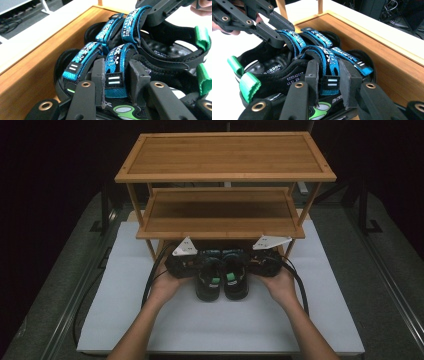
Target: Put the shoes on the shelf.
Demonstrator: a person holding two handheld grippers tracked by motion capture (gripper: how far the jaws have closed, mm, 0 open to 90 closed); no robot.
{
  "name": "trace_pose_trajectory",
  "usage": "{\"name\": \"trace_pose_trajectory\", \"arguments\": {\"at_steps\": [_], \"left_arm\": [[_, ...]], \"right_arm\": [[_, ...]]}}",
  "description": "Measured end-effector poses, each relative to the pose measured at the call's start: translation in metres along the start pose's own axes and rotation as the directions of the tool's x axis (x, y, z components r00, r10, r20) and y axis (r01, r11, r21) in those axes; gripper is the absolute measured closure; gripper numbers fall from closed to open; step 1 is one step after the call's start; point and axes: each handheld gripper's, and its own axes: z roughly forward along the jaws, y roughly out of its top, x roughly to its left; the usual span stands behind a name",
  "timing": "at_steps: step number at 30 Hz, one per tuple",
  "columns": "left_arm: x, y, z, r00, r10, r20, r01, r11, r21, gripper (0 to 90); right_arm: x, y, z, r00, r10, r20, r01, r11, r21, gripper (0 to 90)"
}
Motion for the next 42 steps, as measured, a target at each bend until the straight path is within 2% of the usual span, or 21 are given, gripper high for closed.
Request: {"name": "trace_pose_trajectory", "arguments": {"at_steps": [3, 5, 8, 14, 19, 22, 23, 27, 29, 32, 34, 38, 40, 42], "left_arm": [[0.003, -0.003, 0.007, 0.9999, 0.007, -0.01, -0.007, 0.9999, 0.015, 69.4], [0.005, -0.004, 0.009, 0.9999, 0.001, -0.011, -0.001, 1.0, 0.005, 69.4], [0.006, -0.005, 0.009, 0.9999, 0.005, -0.012, -0.005, 1.0, 0.003, 69.3], [0.008, -0.011, 0.008, 0.9999, -0.014, 0.003, 0.014, 0.9997, 0.021, 68.7], [0.007, -0.012, 0.009, 0.9999, -0.007, 0.008, 0.006, 0.9993, 0.036, 66.2], [0.007, -0.011, 0.008, 0.9999, -0.01, 0.008, 0.01, 0.9994, 0.032, 57.1], [0.007, -0.011, 0.007, 0.9999, -0.01, 0.003, 0.01, 0.9995, 0.03, 57.1], [0.005, -0.009, 0.003, 0.9998, -0.018, 0.005, 0.018, 0.9997, 0.019, 45.8], [0.004, -0.008, -0.001, 0.9997, -0.023, 0.002, 0.023, 0.9997, 0.011, 38.7], [0.002, -0.006, -0.009, 0.999, -0.04, 0.02, 0.04, 0.9992, 0.005, 30.9], [-0.002, -0.006, -0.013, 0.9987, -0.045, 0.022, 0.045, 0.9989, 0.014, 28.5], [-0.007, -0.013, -0.025, 0.9984, -0.054, 0.019, 0.054, 0.9986, -0.003, 24.7], [-0.009, -0.018, -0.03, 0.9979, -0.063, 0.018, 0.063, 0.998, 0.001, 22.3], [-0.012, -0.024, -0.034, 0.9975, -0.069, 0.016, 0.069, 0.9975, 0.014, 19.7]], "right_arm": [[-0.003, -0.003, 0.008, 0.9999, 0.0, 0.011, 0.0, 1.0, -0.001, 70.1], [-0.004, -0.005, 0.012, 0.9999, 0.001, 0.016, -0.001, 1.0, -0.002, 70.1], [-0.006, -0.006, 0.014, 0.9999, 0.008, 0.014, -0.008, 1.0, -0.011, 70.1], [-0.005, -0.009, 0.016, 0.9996, -0.007, 0.026, 0.007, 1.0, 0.013, 69.4], [-0.006, -0.011, 0.016, 0.9997, 0.001, 0.025, -0.002, 1.0, 0.029, 65.9], [-0.005, -0.01, 0.015, 0.9998, 0.0, 0.022, -0.001, 1.0, 0.031, 58.4], [-0.005, -0.01, 0.015, 0.9998, 0.0, 0.022, -0.001, 1.0, 0.031, 58.4], [-0.002, -0.009, 0.012, 0.9996, -0.01, 0.026, 0.009, 0.999, 0.045, 53.6], [-0.001, -0.008, 0.008, 0.9998, -0.002, 0.022, 0.001, 0.999, 0.034, 49.4], [0.002, -0.006, -0.004, 0.9998, 0.021, -0.002, -0.021, 1.0, 0.008, 43.5], [0.003, -0.006, -0.006, 0.9998, 0.02, -0.001, -0.02, 1.0, 0.012, 42.5], [0.005, -0.013, -0.018, 0.9996, 0.028, 0.0, -0.028, 1.0, 0.011, 38.2], [0.005, -0.021, -0.027, 0.9979, 0.063, -0.013, -0.063, 0.998, 0.011, 33.8], [0.006, -0.023, -0.029, 0.9977, 0.066, -0.011, -0.066, 0.998, 0.018, 32.8]]}}
